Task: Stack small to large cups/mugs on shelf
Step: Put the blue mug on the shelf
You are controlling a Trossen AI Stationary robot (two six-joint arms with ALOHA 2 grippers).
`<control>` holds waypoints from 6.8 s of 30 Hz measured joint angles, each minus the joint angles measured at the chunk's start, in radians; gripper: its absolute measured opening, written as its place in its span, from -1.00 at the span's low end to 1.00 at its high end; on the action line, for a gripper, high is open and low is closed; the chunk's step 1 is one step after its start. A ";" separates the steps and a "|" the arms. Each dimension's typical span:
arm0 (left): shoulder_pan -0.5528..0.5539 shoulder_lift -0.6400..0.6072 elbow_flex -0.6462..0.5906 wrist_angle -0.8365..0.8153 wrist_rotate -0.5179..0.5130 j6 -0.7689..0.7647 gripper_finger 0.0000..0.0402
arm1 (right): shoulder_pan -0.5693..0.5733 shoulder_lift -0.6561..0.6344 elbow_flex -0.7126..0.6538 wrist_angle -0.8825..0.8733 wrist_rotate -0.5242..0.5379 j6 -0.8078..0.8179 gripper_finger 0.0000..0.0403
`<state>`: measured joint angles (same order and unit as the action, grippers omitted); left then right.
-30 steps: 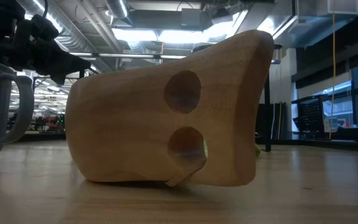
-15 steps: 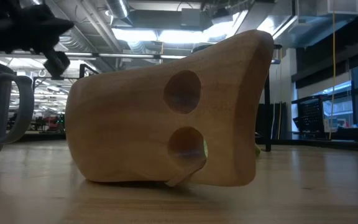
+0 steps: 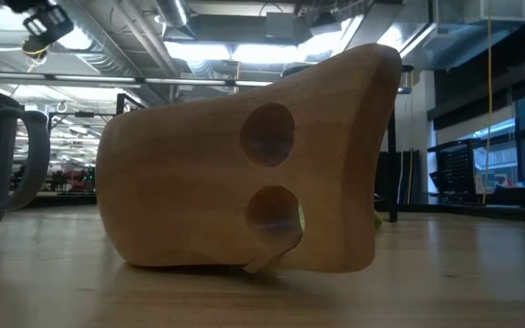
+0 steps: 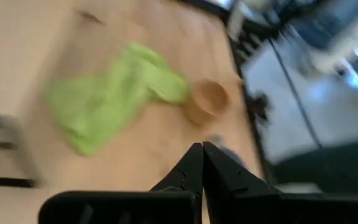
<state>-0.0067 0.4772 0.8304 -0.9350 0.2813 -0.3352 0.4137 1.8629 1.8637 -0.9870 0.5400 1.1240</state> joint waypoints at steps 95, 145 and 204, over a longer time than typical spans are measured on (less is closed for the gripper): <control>-0.809 0.990 0.303 -0.144 -0.432 -1.611 -0.21 | -0.129 -0.077 0.375 -0.424 0.095 -0.448 -0.41; -0.595 1.088 0.208 -0.050 -0.601 -0.369 -0.99 | -0.156 -0.076 0.375 -0.426 0.114 -0.495 -0.41; -0.659 0.939 0.233 -0.176 -0.481 -1.574 -0.51 | -0.156 -0.076 0.375 -0.423 0.149 -0.511 -0.41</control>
<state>-0.6655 1.4158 1.0634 -1.1105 -0.1992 -1.9095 0.2573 1.7866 2.2383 -1.4101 0.6888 0.6131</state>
